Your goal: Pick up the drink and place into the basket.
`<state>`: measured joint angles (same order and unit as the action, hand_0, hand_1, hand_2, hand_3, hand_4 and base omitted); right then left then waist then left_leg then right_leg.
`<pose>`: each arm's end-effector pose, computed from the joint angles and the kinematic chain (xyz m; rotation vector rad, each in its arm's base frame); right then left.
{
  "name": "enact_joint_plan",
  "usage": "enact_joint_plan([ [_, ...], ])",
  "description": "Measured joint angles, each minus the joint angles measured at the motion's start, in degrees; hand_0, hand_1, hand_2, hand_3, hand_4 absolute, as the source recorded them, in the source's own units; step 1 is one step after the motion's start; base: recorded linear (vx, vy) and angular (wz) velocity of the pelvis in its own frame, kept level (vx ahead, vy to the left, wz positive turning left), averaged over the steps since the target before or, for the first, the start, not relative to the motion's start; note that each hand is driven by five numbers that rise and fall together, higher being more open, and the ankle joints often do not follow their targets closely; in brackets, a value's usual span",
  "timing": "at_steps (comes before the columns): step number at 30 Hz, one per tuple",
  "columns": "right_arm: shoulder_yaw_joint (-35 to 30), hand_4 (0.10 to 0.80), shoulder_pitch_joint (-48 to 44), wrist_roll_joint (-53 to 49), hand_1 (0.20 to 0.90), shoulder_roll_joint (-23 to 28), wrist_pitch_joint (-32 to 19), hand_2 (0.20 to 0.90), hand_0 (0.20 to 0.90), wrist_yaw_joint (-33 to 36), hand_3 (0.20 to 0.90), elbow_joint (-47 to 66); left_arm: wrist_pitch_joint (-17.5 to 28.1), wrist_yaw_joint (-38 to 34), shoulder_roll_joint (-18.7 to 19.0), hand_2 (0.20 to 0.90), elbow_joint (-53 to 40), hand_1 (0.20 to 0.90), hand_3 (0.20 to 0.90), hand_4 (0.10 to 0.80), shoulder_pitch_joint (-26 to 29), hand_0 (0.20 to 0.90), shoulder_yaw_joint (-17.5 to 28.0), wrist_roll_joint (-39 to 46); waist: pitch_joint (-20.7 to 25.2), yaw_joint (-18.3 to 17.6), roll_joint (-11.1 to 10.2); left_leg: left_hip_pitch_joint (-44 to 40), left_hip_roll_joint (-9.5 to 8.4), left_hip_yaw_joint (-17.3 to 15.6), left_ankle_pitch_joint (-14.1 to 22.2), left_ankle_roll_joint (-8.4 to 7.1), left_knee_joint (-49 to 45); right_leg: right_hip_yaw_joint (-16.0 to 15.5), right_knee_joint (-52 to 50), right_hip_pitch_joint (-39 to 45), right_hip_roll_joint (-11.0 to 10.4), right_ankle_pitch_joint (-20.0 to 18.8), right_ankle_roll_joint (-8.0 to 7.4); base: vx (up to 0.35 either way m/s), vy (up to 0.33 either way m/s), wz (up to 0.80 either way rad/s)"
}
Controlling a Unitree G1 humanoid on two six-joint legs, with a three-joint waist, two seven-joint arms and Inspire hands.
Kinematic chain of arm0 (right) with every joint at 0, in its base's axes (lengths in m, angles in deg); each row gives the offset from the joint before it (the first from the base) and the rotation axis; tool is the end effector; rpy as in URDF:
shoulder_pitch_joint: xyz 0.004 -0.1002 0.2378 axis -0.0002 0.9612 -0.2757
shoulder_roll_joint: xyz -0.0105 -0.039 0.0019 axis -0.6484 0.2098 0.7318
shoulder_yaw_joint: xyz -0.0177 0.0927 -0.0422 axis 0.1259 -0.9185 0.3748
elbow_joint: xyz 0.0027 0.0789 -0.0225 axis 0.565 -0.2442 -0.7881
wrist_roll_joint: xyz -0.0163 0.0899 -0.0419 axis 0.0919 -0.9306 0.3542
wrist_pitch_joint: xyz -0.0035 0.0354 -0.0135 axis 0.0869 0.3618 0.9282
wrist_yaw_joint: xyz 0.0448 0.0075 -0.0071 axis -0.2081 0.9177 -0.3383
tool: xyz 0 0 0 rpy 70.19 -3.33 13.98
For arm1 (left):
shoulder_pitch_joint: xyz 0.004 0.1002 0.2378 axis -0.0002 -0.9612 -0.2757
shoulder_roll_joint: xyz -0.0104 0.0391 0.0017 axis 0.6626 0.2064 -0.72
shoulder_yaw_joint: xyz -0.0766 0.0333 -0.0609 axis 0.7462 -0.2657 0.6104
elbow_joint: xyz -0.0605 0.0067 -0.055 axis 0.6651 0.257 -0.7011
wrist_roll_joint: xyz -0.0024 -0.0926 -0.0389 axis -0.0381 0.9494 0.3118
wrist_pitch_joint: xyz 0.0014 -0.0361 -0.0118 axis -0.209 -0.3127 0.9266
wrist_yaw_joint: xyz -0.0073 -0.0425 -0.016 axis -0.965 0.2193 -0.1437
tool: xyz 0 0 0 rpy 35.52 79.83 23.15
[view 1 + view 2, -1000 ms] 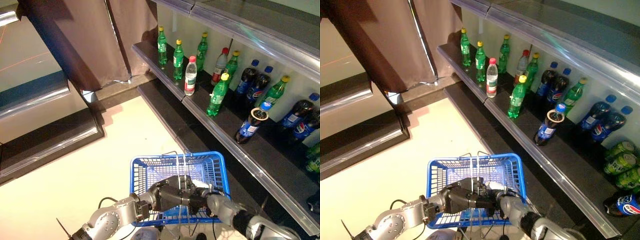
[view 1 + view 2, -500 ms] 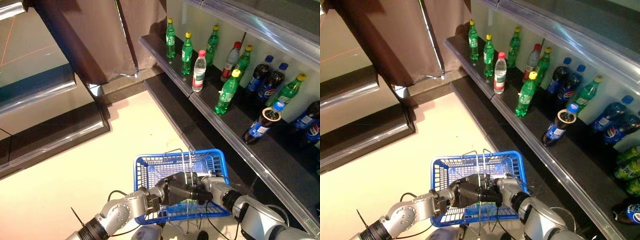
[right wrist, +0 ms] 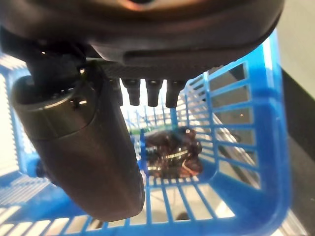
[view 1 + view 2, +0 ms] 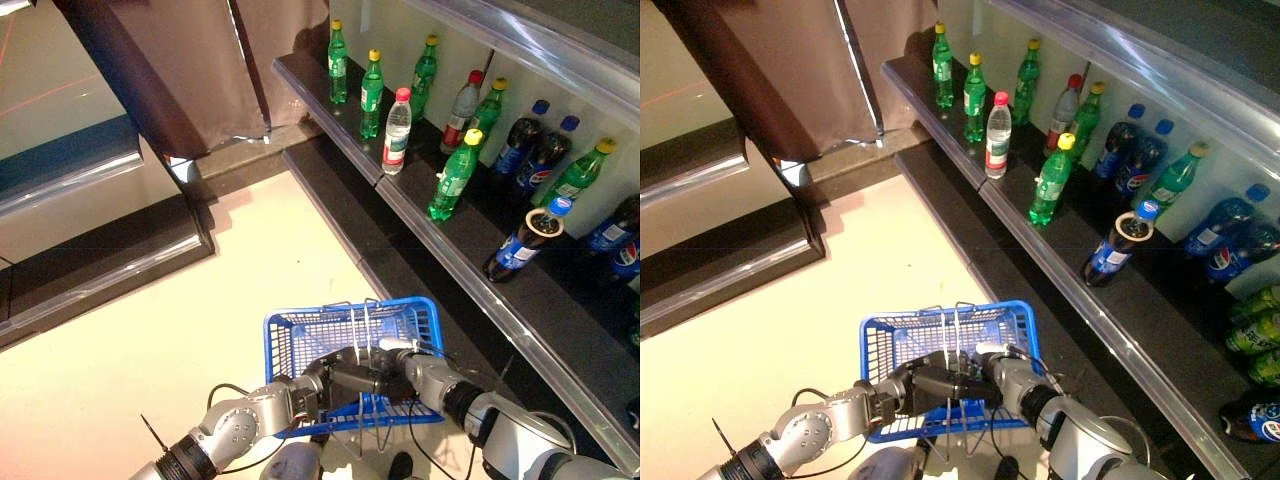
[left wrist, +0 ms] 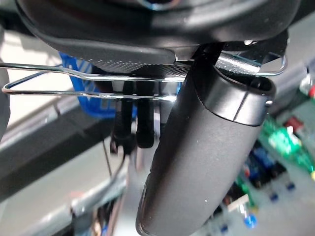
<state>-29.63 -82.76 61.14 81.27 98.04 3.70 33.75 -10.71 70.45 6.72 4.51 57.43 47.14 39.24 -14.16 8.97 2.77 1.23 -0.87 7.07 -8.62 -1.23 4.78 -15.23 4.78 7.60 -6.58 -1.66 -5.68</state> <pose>0.2563 -0.1400 -0.0245 -1.3482 0.6489 0.7019 0.1804 0.1102 0.0230 -0.4943 0.7786 -0.6141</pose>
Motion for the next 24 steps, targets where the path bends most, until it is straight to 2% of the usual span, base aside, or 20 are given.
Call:
enact_joint_plan([
  [3,-2.1,0.800,1.4,-1.5,0.900,3.0,0.2,0.900,0.900,2.0,0.900,6.3,0.0,-1.9,0.4,0.300,0.0,0.300,0.200,0.100,-1.1,0.300,1.7,0.0,-0.6,0.0,-0.7,-0.1,0.01,0.0,0.0,0.00,0.0,0.0,0.0,0.1,0.0,0.0,0.00,0.000,0.000,0.00],
  [8,-9.1,0.800,8.7,-3.8,0.900,8.5,0.9,0.900,0.900,6.3,0.900,22.3,0.0,-2.0,0.6,0.300,0.0,0.300,0.200,0.100,-7.9,0.300,11.2,0.1,-1.2,-0.1,-1.6,-0.2,-0.01,-0.1,0.0,0.01,0.0,0.1,0.0,0.1,-0.1,0.0,0.00,0.000,0.000,0.00],
  [13,-13.1,0.800,15.8,-4.3,0.900,10.1,0.1,0.900,0.900,10.4,0.900,31.5,0.0,-2.0,1.5,0.300,0.0,0.300,0.200,0.100,-13.6,0.300,18.6,-0.4,-1.8,-0.1,-2.3,-0.5,0.03,-0.2,0.2,-0.11,0.0,0.1,0.0,0.4,-0.2,0.0,-0.02,0.000,0.000,0.00],
  [16,-17.2,0.800,20.7,-5.5,0.900,13.2,-0.5,0.900,0.900,11.4,0.900,37.1,0.2,-1.9,1.7,0.300,0.0,0.300,0.200,0.100,-16.6,0.300,21.8,-0.5,-2.3,-0.2,-2.9,-0.6,0.01,-0.3,0.4,0.04,0.1,0.2,0.0,0.6,-0.4,-0.1,-0.08,0.000,0.000,0.00],
  [20,-22.2,0.800,25.3,-8.0,0.900,15.0,-1.1,0.900,0.900,15.4,0.900,40.7,1.4,-1.9,1.9,0.300,0.0,0.300,0.200,0.100,-18.5,0.300,25.2,-0.4,-2.8,-1.2,-3.6,-1.3,-0.01,-0.4,0.7,0.29,0.4,0.3,0.0,1.2,-0.5,-0.1,-0.10,0.000,0.000,0.00],
  [24,-26.8,0.800,30.2,-15.9,0.900,14.5,-5.9,0.900,0.900,21.0,0.900,46.8,3.6,-2.0,1.9,0.300,-0.1,0.300,0.200,0.100,-21.2,0.300,27.8,-0.5,-2.9,-2.6,-3.5,-1.6,0.08,-1.0,0.9,0.39,0.3,0.9,0.0,1.2,-0.5,-0.1,-0.09,-0.004,-0.002,-0.08],
])
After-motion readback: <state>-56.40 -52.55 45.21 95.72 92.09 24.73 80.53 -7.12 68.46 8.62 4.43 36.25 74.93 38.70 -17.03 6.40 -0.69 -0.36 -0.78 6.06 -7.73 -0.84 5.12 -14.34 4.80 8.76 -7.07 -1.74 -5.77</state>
